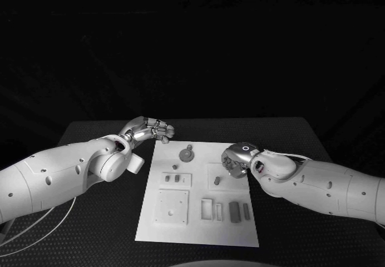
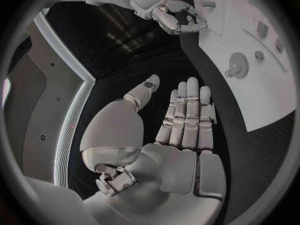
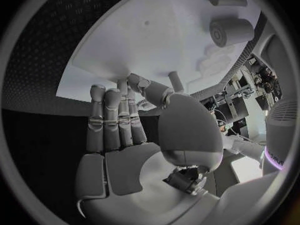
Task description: Assemble the parts on the task board
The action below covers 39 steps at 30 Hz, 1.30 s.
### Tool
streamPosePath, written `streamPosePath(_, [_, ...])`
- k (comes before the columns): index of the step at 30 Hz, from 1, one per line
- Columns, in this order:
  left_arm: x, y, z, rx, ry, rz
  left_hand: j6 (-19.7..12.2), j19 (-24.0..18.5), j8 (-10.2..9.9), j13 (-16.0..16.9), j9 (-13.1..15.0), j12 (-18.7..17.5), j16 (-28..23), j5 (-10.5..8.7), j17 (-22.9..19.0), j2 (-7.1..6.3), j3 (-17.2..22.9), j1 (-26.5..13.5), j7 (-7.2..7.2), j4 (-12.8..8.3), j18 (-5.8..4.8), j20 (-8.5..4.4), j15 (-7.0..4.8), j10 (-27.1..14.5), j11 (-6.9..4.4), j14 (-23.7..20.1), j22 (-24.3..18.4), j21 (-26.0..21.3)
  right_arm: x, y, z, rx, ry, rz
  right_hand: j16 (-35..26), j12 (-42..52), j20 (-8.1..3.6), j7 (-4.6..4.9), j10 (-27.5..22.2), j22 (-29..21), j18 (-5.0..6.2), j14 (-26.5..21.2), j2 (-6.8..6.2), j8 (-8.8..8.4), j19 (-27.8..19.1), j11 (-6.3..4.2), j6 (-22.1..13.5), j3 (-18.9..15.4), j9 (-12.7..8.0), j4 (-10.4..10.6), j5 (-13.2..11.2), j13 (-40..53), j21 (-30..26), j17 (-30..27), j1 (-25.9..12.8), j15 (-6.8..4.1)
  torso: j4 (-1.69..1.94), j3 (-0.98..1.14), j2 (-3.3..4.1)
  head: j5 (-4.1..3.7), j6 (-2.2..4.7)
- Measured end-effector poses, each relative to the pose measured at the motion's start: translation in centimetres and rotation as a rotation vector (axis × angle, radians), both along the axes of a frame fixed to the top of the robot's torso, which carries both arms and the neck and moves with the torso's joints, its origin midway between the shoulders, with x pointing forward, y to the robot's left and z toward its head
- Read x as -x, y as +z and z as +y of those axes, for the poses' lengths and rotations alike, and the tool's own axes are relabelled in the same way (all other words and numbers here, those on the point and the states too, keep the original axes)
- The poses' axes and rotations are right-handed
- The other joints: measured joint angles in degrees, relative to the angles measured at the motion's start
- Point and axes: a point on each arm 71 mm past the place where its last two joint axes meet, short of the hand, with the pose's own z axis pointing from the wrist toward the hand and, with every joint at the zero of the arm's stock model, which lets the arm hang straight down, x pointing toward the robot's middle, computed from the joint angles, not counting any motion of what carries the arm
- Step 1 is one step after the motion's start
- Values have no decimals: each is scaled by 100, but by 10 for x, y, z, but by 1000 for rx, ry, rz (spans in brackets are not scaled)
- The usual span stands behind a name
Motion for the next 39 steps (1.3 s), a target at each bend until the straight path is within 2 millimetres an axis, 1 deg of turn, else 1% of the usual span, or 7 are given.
streamPosePath(7, [0, 0, 0, 0, 1, 1, -20, 0, 0, 0, 0, 0, 0, 0, 5, 0, 0, 0, 20, 0, 0, 0, 0, 0, 0, 0, -1, 0, -2, 0, 0, -11, -12, 8, -33, -122, 23, 66, -62, -3, 0, -43, -266, -50, -23, 64, -88, -188, 17, 216, -159, 28, 0, -15, -361, 42, -2, 0, 0, 3, -6])
streamPosePath(13, [0, 0, 1, 0, 2, 2, -36, 0, 0, 0, 0, -9, -23, 0, 12, 0, 0, 0, 5, 0, 0, 0, 0, 0, 0, 0, 4, 0, -2, 0, 0, -17, -17, 12, -33, -160, 23, 82, -115, -3, 1, -43, -363, -71, -23, 72, -146, -288, 15, 283, -163, 38, 0, -15, -412, 42, -1, -2, 2, 3, -14])
streamPosePath(22, [0, 0, 1, 0, 2, 3, -36, 0, 0, 0, 1, -23, -23, 0, 23, 0, 0, 0, 5, 0, 0, 0, 0, -21, 21, 0, 4, -1, -3, 0, 1, -20, -20, 14, -32, -159, 12, 83, -114, -3, -1, -62, -363, -71, -38, 71, -146, -336, 36, 331, -162, 42, 22, -15, -412, 62, 0, 0, 3, 8, -19])
streamPosePath(25, [0, 0, 1, -1, 3, 4, -36, 0, 0, 0, -4, -23, -23, 0, 25, 0, 0, 0, 5, 0, 0, 0, 13, -21, 21, 13, 4, -22, -3, 0, 1, -18, -22, 13, -33, -159, 6, 81, -103, -3, -2, -62, -240, -71, -62, 60, -145, -333, 60, 327, -162, 61, 46, -15, -289, 62, 0, 1, 4, 9, -21])
streamPosePath(27, [0, 0, 1, -1, 3, 4, -36, 0, 0, 0, -4, -23, -23, 0, 25, 0, 0, 0, 5, 0, 0, 0, 20, -21, 21, 20, 4, -22, -3, 0, 2, -14, -21, 9, -32, -159, 3, 48, -63, -3, -2, -52, -125, -32, -67, 20, -110, -271, 78, 247, -163, 66, 79, -9, -174, 52, 0, 1, 4, 9, -22])
streamPosePath(29, [0, 0, 1, -1, 3, 4, -36, 0, 0, 0, -5, -22, -23, 0, 30, 0, 0, 0, 5, 0, 0, 0, 20, -21, 21, 20, 4, -22, -3, 0, 3, -9, -19, 3, -32, -160, -2, 12, -9, -3, -3, -31, -81, -21, -63, 9, -74, -226, 99, 190, -180, 100, 94, 11, -125, 33, 0, 2, 4, 9, -22])
streamPosePath(39, [0, 0, 1, 0, 3, 5, -55, 0, 0, 0, -4, -22, -45, 0, 45, 0, 1, 0, 25, 31, 0, 0, 20, -21, 21, 20, 9, -22, 0, -1, 7, 10, -10, -25, 81, -122, -87, -35, 133, -4, -144, 55, -127, 47, 23, -51, 48, -105, 167, 98, -203, 201, 312, 104, 126, -9, 0, 3, 6, 2, -36])
